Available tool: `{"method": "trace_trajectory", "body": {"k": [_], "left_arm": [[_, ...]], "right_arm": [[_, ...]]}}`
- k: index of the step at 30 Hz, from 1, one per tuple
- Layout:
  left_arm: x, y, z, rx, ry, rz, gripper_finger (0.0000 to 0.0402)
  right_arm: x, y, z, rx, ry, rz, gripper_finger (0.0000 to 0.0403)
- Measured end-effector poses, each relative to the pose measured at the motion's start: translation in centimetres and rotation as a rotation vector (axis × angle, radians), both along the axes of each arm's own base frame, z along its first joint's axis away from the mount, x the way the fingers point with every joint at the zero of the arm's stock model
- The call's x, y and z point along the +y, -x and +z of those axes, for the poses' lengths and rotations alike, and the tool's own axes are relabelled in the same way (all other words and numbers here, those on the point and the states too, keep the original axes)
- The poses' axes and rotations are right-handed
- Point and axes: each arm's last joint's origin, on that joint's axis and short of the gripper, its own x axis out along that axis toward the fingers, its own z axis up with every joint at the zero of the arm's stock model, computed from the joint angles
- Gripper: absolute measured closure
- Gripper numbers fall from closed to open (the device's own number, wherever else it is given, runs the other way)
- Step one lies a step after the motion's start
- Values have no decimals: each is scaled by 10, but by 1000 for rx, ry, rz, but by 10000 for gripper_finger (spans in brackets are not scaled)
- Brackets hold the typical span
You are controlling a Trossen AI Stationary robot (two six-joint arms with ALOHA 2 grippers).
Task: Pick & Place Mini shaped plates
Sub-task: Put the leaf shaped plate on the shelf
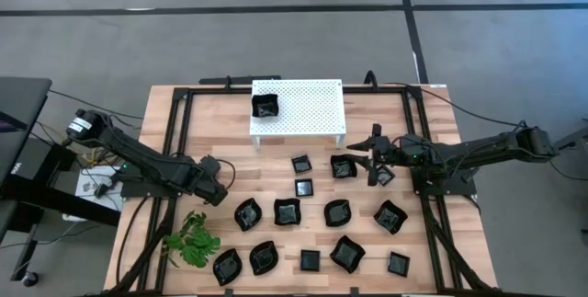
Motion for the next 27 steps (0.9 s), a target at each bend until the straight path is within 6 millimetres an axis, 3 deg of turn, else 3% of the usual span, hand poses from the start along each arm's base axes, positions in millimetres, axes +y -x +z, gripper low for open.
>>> {"method": "trace_trajectory", "body": {"k": [7,17,22,27], "left_arm": [[0,-3,1,-40,-21,-4,293],[0,-3,0,-39,-20,-6,392],[-3,-6,0,-59,28,-3,385],[-3,-7,-5,-21,4,0,337]], "right_arm": [[0,0,0,-2,0,0,274],[0,0,1,-9,0,0,274],[0,0,1,-8,0,0,274],[0,0,1,-8,1,0,274]]}}
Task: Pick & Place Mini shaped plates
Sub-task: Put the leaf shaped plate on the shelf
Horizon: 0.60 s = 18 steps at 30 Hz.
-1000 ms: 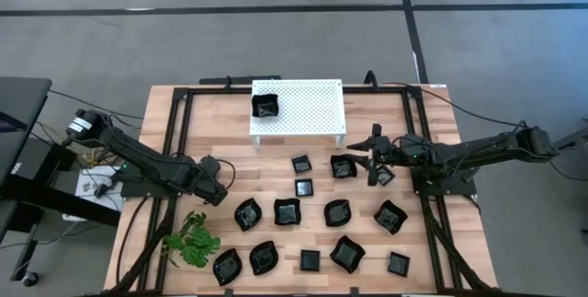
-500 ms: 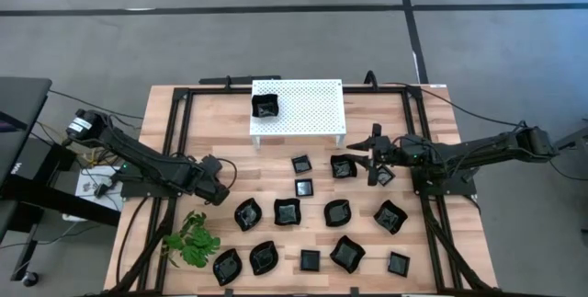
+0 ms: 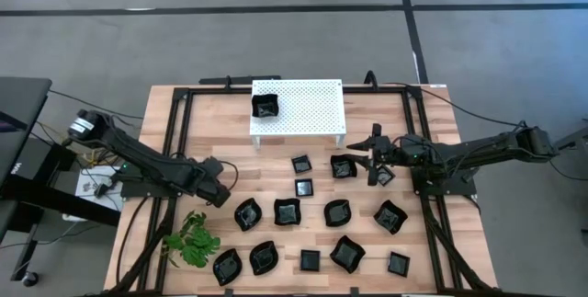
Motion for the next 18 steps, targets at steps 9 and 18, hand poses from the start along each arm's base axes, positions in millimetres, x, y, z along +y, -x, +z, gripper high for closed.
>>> {"method": "trace_trajectory", "body": {"k": [9,18], "left_arm": [[-1,-5,-18,102,-77,-7,271],[-4,-13,10,11,-85,-75,281]], "right_arm": [[0,0,0,0,0,0,274],[0,0,0,0,1,0,274]]}}
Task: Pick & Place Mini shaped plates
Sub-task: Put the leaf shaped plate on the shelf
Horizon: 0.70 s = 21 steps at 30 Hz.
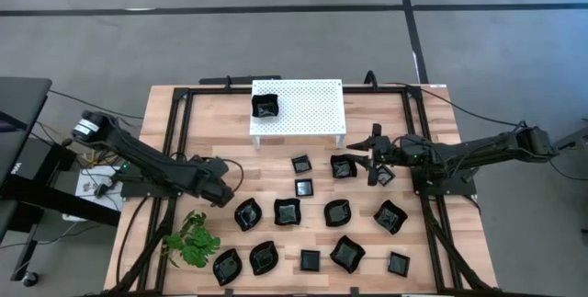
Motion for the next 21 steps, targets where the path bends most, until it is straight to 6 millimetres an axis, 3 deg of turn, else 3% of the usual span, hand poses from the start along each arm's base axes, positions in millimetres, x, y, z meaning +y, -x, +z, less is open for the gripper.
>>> {"method": "trace_trajectory", "body": {"k": [3,7,14,18,21], "left_arm": [[5,9,0,39,-20,24,281],[10,23,-14,116,-8,87,278],[13,30,-31,101,-3,126,283],[15,31,-32,99,-33,116,314],[15,30,-30,95,-50,103,366]], "right_arm": [[0,0,0,0,0,0,274],[0,0,0,0,1,0,274],[0,0,0,2,8,1,274],[0,0,0,2,8,1,274],[0,0,0,2,8,1,274]]}}
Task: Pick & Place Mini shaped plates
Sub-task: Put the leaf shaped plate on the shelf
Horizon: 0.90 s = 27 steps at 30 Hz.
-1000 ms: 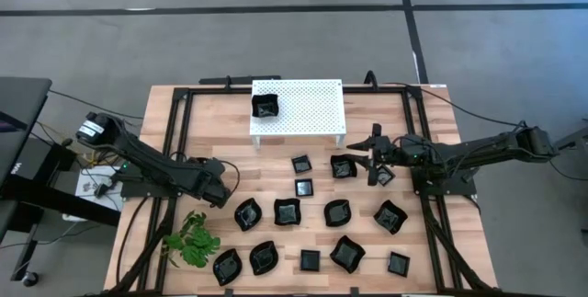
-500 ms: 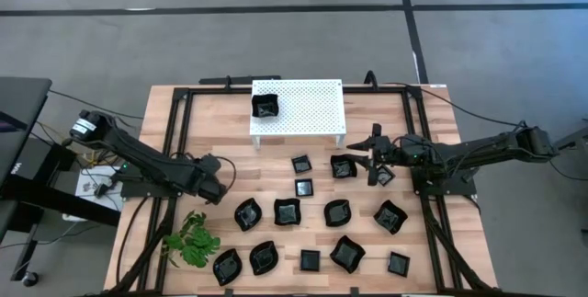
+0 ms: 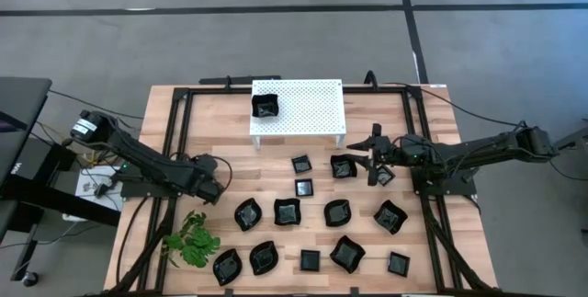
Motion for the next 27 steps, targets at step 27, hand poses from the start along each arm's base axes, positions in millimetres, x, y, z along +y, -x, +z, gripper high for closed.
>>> {"method": "trace_trajectory", "body": {"k": [27], "left_arm": [[-25,-172,165,-719,-399,-762,395]], "right_arm": [[0,0,3,-26,1,-1,274]]}}
